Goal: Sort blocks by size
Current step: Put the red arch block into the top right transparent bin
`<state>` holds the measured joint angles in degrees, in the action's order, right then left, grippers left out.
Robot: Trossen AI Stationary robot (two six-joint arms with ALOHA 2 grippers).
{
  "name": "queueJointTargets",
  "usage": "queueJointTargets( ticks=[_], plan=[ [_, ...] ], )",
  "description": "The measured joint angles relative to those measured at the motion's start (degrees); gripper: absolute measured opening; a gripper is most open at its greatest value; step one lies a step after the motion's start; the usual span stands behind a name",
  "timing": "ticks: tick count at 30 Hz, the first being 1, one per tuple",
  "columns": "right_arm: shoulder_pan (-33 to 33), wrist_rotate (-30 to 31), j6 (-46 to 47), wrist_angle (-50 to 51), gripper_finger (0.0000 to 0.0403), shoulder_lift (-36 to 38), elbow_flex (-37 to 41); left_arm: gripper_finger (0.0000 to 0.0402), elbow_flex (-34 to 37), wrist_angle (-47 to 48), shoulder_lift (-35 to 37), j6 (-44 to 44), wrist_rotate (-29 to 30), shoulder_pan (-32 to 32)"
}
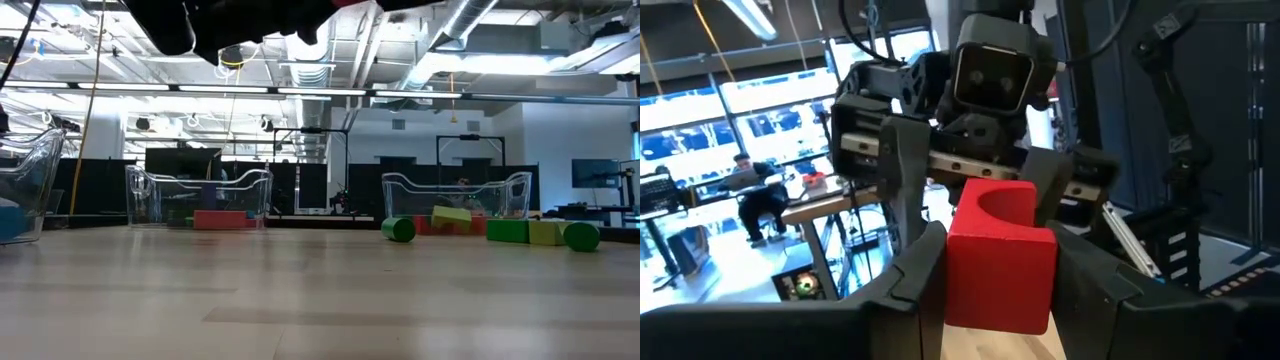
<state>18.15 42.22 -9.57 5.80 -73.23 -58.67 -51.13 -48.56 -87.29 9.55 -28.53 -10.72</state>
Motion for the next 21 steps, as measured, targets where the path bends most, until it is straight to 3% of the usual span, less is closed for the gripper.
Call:
queueJointTargets(
  ticks=[5, 21],
  plan=[
    [-0.9, -5.7, -0.3, -0.7, 0.0250, -0.2, 0.0, 0.0129, 0.0, -1.0, 0.0, 0.4, 0.4, 0.0],
    [-1.3, -4.6, -3.9, -8.2, 0.0269, -0.6, 0.0, 0.0129, 0.0, -1.6, 0.0, 0.2, 0.6, 0.0]
  ],
)
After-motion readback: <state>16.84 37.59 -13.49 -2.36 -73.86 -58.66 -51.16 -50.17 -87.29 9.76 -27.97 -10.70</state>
